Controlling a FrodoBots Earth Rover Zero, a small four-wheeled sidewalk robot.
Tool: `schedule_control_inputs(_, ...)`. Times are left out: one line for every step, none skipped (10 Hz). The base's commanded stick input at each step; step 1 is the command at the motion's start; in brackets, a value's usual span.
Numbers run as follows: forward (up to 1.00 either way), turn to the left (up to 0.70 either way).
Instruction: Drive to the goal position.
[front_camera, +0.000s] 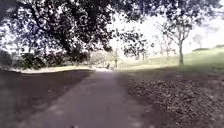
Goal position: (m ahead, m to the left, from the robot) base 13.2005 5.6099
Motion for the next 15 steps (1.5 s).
schedule_control_inputs(0.00, 0.00)
schedule_control_inputs(0.00, 0.00)
schedule_control_inputs(0.00, 0.00)
schedule_control_inputs(0.00, 0.00)
schedule_control_inputs(0.31, 0.00)
schedule_control_inputs(0.67, 0.01)
schedule_control_inputs(0.70, 0.01)
schedule_control_inputs(0.70, 0.01)
schedule_control_inputs(0.70, 0.01)
schedule_control_inputs(0.70, 0.01)
schedule_control_inputs(0.70, 0.01)
schedule_control_inputs(0.70, 0.01)
schedule_control_inputs(0.70, 0.01)
schedule_control_inputs(0.70, 0.01)
schedule_control_inputs(0.70, 0.01)
